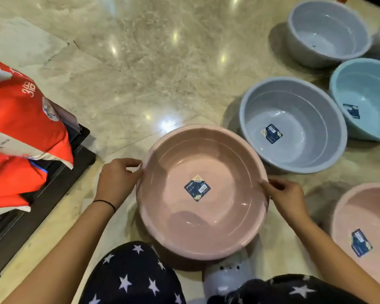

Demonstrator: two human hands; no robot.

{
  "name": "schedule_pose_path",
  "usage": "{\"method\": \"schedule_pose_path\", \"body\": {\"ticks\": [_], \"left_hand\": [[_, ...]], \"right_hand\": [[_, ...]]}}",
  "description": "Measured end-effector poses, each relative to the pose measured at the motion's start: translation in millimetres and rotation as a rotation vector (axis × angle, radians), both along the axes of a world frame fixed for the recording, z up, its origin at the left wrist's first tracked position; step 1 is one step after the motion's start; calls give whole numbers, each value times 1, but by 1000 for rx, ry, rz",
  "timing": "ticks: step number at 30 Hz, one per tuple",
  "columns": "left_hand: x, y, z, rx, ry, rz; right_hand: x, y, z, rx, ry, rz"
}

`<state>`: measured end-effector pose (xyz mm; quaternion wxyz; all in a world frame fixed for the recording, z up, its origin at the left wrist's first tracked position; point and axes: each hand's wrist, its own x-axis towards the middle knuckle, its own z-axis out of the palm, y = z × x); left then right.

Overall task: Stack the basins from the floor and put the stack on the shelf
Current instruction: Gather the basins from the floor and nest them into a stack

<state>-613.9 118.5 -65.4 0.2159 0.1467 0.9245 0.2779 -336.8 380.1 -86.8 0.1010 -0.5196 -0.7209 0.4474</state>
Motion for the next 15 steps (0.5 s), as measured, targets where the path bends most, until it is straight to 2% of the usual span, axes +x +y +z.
{"method": "schedule_pose_path", "body": {"ticks": [2,4,7,11,15], "left_hand": [[-4,-4,-12,46,-131,49],[-7,-7,-17,133,-335,170],[-5,-11,-20,237,-570,325],[-6,-13,-30,303,-763,380],[-4,-12,-34,357,-788,404]], "right_hand": [[2,0,-9,-192,123,-155],[5,-1,-14,-404,155,-287],[9,-6,-17,-633,172,-321],[9,-4,-21,-687,211,-319],[10,4,-25,-711,238,-339]]}}
